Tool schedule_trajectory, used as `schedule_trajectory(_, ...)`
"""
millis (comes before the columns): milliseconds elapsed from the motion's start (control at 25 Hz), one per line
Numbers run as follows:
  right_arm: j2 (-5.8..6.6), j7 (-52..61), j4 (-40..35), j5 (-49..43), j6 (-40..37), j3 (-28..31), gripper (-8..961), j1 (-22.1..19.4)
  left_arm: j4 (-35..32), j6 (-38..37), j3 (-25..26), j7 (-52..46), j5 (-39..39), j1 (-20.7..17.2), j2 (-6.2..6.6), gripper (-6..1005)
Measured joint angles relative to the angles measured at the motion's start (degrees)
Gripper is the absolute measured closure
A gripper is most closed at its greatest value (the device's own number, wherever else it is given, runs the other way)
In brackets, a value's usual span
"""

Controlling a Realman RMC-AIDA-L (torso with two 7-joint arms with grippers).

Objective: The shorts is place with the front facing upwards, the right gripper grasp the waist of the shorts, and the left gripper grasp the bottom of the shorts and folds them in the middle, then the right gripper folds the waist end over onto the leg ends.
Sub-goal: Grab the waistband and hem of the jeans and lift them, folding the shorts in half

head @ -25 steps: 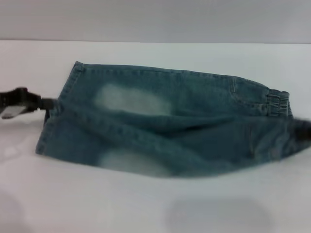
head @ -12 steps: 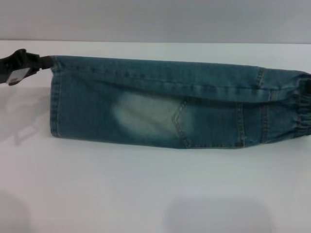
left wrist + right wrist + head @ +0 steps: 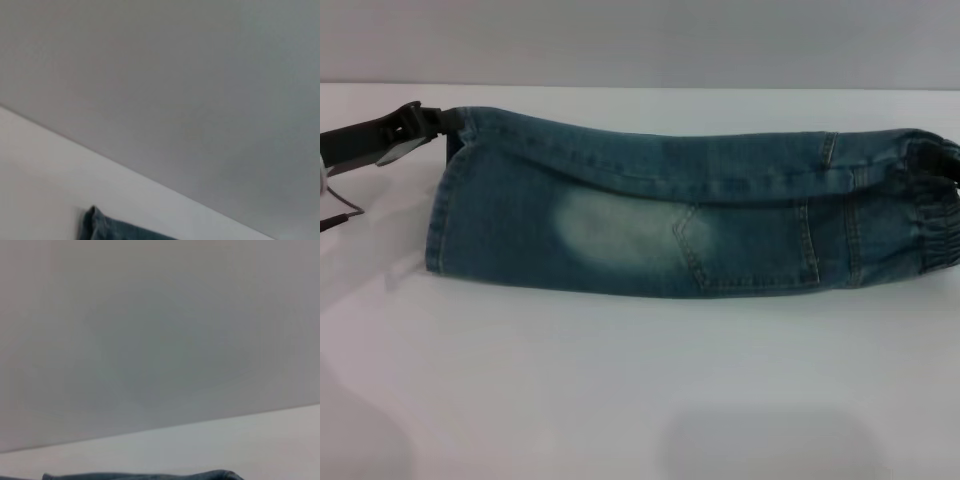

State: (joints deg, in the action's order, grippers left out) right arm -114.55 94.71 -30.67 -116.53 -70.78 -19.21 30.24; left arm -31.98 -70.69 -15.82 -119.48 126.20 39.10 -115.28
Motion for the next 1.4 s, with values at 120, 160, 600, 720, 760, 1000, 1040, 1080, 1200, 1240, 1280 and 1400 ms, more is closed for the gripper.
schedule_trajectory(120, -0.06, -1.7, 1.6, 1.8, 1.8, 0.3, 946, 0.1, 0.0, 2.3, 0.0, 2.0, -0.2, 0.7, -0.83, 913)
schedule_trajectory(160, -0.1, -2.1, 2.0, 2.1, 2.3, 0.2, 946, 0.1, 0.0, 2.9, 0.0, 2.6, -0.2, 1.0, -1.07, 912)
schedule_trajectory(600, -2.37, -7.7, 5.0, 5.4, 10.1, 0.2, 942, 1.1, 1.4, 12.2, -4.7, 6.6, -0.5, 3.5, -2.35, 906)
schedule_trajectory(720, -2.38, -8.4, 5.6, 6.6, 10.8, 0.4, 939, 1.3, 2.5, 13.9, -5.1, 8.5, -1.1, 3.9, -2.39, 905)
schedule_trajectory(760, -2.38, -8.4, 5.6, 6.9, 11.1, 0.4, 938, 1.3, 2.8, 14.3, -5.1, 9.1, -1.3, 4.1, -2.39, 904)
schedule_trajectory(1000, -2.45, -10.3, 5.7, 8.1, 12.8, 0.1, 931, 1.4, 3.7, 17.3, -6.0, 11.6, -1.6, 4.6, -2.4, 901)
schedule_trajectory(1040, -2.49, -10.5, 5.9, 8.4, 13.2, 0.0, 930, 1.5, 3.7, 17.9, -6.7, 11.7, -1.6, 4.7, -2.42, 900)
schedule_trajectory(1080, -2.52, -10.7, 6.0, 8.6, 13.6, -0.1, 929, 1.6, 3.7, 18.3, -7.2, 11.7, -1.6, 4.7, -2.43, 900)
schedule_trajectory(1200, -2.54, -10.7, 6.8, 8.6, 15.1, -0.2, 926, 2.4, 3.9, 19.7, -8.8, 11.9, -1.6, 4.7, -2.48, 898)
schedule_trajectory(1240, -2.54, -10.7, 7.1, 8.5, 15.8, -0.3, 925, 2.6, 3.9, 19.8, -8.9, 11.9, -1.6, 4.7, -2.49, 898)
schedule_trajectory(1280, -2.52, -10.7, 7.4, 8.5, 16.5, -0.5, 884, 2.9, 4.1, 20.4, -9.0, 12.1, -1.6, 4.7, -2.5, 897)
schedule_trajectory(1400, -2.41, -10.7, 8.1, 8.3, 18.0, -1.0, 761, 3.5, 4.4, 22.0, -9.0, 12.3, -1.6, 4.8, -2.51, 895)
